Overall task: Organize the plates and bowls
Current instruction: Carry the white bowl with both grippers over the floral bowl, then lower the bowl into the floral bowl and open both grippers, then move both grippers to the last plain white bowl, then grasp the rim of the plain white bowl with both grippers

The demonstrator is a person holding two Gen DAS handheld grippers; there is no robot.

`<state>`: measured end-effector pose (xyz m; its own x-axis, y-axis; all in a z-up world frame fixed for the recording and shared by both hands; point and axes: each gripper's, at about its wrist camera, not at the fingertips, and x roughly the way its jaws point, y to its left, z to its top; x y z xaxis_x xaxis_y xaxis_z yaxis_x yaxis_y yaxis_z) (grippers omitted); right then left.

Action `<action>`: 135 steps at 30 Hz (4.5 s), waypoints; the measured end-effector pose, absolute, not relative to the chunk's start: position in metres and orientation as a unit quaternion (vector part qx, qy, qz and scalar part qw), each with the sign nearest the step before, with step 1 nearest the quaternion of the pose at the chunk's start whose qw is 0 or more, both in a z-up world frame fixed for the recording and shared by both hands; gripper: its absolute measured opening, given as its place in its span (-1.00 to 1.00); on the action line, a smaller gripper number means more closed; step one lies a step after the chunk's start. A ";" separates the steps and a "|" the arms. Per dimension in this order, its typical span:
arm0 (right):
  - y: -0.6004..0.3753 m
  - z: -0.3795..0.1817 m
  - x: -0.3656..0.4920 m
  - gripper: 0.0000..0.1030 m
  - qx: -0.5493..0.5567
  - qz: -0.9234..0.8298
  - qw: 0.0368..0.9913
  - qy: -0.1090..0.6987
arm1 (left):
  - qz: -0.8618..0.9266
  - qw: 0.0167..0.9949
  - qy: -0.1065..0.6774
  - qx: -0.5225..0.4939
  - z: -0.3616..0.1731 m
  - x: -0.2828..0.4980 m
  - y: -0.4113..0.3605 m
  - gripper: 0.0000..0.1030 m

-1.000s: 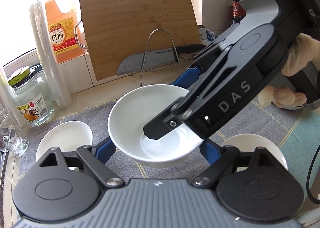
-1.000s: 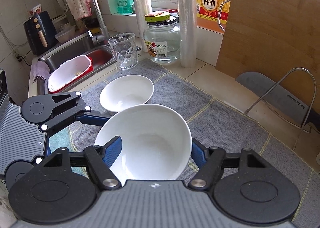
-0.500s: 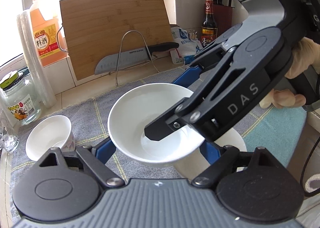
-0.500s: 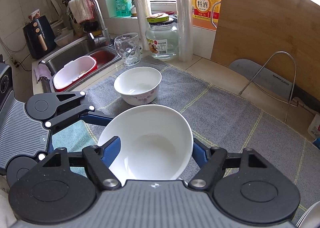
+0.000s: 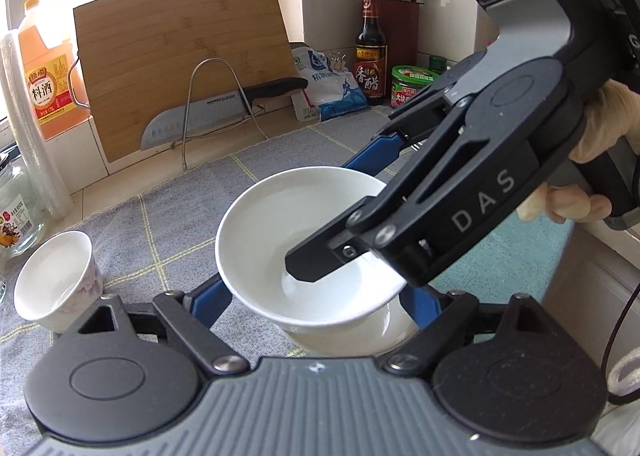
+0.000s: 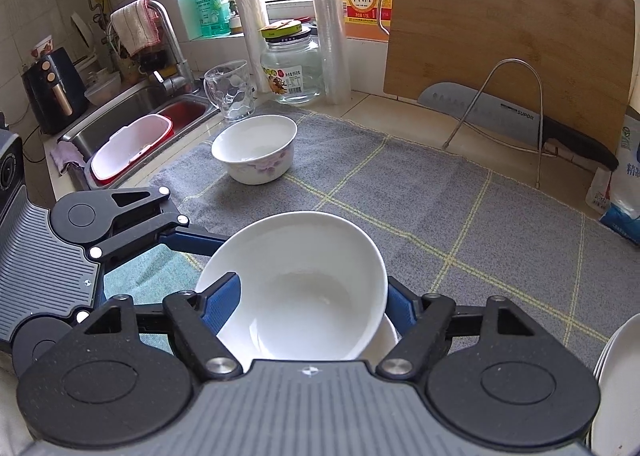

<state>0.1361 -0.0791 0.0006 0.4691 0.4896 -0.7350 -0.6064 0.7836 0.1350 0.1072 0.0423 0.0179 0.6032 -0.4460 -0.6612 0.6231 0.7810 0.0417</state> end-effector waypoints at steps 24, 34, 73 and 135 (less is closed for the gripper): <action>-0.088 -0.020 0.129 0.59 -0.066 0.303 0.851 0.424 | -0.319 0.869 0.350 0.144 0.003 0.105 0.032 0.74; -0.088 -0.026 0.130 0.60 -0.071 0.300 0.851 0.425 | -0.322 0.867 0.351 0.145 0.002 0.108 0.030 0.76; -0.079 -0.004 0.125 1.00 -0.067 0.238 0.889 0.384 | -0.262 0.888 0.351 0.141 0.002 0.107 0.116 0.84; 0.129 -0.054 0.331 0.64 -0.141 0.415 0.767 0.468 | -0.163 0.926 0.327 0.100 -0.035 0.233 0.210 0.79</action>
